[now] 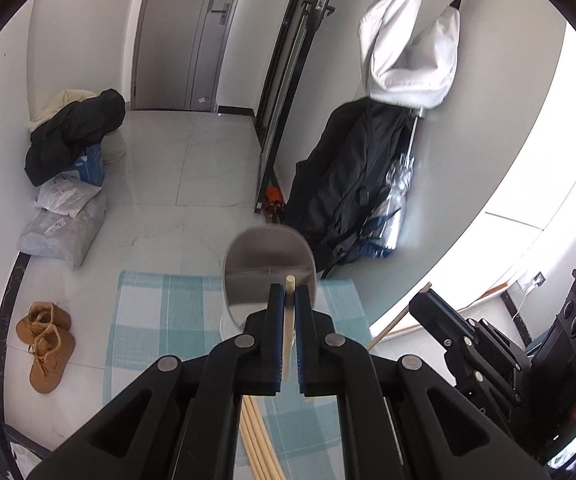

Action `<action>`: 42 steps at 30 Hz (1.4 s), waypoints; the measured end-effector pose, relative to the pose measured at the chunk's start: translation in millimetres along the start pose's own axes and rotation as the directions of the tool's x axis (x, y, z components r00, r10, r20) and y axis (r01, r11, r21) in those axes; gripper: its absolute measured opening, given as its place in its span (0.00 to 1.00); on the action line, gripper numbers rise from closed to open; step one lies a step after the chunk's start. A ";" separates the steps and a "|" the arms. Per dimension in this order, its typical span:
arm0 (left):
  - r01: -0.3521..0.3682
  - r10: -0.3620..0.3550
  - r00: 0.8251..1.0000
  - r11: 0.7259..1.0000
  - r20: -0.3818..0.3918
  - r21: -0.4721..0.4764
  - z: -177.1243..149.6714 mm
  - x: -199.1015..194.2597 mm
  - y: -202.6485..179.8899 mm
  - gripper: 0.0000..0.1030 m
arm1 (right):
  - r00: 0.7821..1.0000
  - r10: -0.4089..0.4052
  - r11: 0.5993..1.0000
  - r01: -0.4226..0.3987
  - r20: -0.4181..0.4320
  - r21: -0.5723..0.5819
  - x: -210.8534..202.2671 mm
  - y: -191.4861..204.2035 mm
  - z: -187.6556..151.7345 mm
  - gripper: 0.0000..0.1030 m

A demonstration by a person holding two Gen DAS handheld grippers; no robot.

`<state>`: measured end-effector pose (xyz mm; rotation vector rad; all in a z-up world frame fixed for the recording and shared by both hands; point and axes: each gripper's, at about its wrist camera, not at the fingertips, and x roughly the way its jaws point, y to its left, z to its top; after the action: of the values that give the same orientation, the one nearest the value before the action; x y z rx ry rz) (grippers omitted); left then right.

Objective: Organize utensils
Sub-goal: 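Carry both chopsticks over the white holder and open both grippers, then move both grippers back from the holder toward the chopstick pile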

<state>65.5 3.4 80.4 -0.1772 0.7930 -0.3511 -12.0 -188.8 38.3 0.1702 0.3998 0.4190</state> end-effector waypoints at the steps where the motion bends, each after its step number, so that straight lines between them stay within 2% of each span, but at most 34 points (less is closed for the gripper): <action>1: 0.000 0.000 1.000 1.000 0.006 -0.006 7.9 -1.6 -0.5 0.01 | 1.000 0.003 1.000 -0.003 0.010 0.001 1.1 -0.8 10.0 0.04; 3: 0.023 -0.022 1.000 1.000 0.019 -0.013 24.3 -4.9 -2.0 0.01 | 0.999 0.019 1.000 -0.019 0.033 -0.004 4.0 -1.8 31.0 0.04; 9: 0.011 -0.012 0.997 1.000 0.074 0.016 67.4 -5.8 -5.6 0.01 | 0.995 0.036 0.997 -0.029 0.092 -0.070 26.2 3.2 85.0 0.04; 16: -0.018 0.015 0.998 0.999 0.068 0.032 97.7 19.7 6.3 0.01 | 0.993 0.042 0.991 -0.027 0.111 -0.131 64.4 1.3 113.6 0.04; 23: -0.017 0.016 1.000 0.999 0.017 0.031 99.5 57.7 23.1 0.01 | 0.998 0.028 0.988 -0.019 0.062 -0.156 109.6 -13.1 98.3 0.04; 30: 0.003 0.000 0.996 0.999 -0.091 0.033 92.1 91.4 35.1 0.01 | 0.997 0.057 0.981 -0.067 -0.056 -0.183 140.7 -17.4 69.4 0.04; 32: -0.010 0.015 0.991 0.999 -0.132 0.041 90.5 97.8 37.8 0.02 | 0.995 0.061 0.976 -0.077 -0.084 -0.203 145.9 -14.7 64.0 0.04; 35: -0.042 0.044 0.992 0.999 -0.115 0.027 88.4 93.5 44.0 0.05 | 0.990 0.078 0.973 -0.102 -0.119 -0.208 148.1 -13.2 54.3 0.06; 37: -0.119 0.121 0.989 0.993 -0.086 0.021 89.2 87.8 45.8 0.05 | 0.988 0.076 0.976 -0.101 -0.132 -0.191 144.4 -16.1 48.7 0.06; 39: -0.090 0.089 0.992 0.996 -0.084 -0.004 88.1 79.2 49.6 0.06 | 0.989 0.071 0.984 -0.090 -0.129 -0.151 137.0 -22.1 44.9 0.06; 41: -0.100 0.097 0.993 0.995 -0.071 -0.031 86.1 67.8 52.4 0.12 | 0.991 0.063 0.990 -0.077 -0.117 -0.117 126.9 -28.4 43.8 0.07; 42: -0.107 0.105 0.993 0.994 -0.062 -0.032 84.9 63.7 52.7 0.20 | 0.992 0.056 0.992 -0.068 -0.111 -0.108 123.1 -30.8 44.6 0.08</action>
<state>180.9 30.6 81.7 -0.1571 0.8653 -0.2431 120.5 -167.5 29.4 0.0517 0.4768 0.5117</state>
